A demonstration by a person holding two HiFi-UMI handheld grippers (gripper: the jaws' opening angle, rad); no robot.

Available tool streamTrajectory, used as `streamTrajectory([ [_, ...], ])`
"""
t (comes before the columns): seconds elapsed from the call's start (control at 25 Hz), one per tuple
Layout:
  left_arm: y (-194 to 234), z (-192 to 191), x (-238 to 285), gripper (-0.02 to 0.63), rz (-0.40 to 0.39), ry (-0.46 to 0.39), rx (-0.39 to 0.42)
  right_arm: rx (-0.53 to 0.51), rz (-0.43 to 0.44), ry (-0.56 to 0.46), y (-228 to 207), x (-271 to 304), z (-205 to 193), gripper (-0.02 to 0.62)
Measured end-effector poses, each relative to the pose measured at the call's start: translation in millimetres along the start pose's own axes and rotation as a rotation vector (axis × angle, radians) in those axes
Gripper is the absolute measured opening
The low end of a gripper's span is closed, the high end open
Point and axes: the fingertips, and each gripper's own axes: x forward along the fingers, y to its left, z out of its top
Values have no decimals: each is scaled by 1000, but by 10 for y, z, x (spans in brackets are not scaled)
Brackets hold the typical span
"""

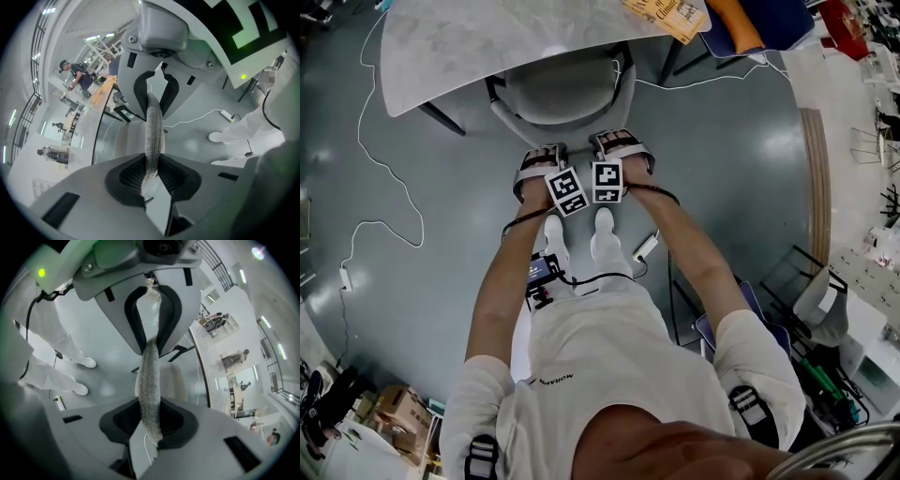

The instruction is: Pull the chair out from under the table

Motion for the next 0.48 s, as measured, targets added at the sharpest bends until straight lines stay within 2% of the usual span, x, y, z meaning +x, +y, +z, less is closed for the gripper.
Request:
streamTrajectory([
  [0.48,-488,36,-213,77,-19,-3,-35,7,12,-5,460,-218,41,101],
])
